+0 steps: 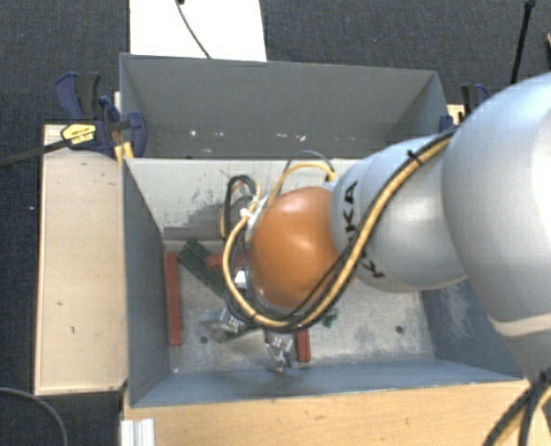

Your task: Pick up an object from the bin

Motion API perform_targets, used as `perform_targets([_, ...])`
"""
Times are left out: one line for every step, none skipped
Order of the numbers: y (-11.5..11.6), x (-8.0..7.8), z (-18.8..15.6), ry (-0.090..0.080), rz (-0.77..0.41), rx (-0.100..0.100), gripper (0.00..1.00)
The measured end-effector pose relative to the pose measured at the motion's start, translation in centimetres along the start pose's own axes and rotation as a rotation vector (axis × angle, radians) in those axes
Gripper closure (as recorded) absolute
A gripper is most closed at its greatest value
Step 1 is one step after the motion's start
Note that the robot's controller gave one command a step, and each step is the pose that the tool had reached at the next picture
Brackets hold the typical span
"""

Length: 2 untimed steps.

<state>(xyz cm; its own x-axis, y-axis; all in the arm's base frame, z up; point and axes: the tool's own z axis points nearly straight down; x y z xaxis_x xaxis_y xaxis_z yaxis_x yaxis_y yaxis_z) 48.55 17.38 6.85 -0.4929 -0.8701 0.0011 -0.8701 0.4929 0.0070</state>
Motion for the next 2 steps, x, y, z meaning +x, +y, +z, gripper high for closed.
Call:
perform_targets([-6.67,2.38,-0.44,-0.004,0.061,0.013,0.00])
perform_targets([-6.19,2.12,-0.40,-0.004,0.052,0.008,1.00])
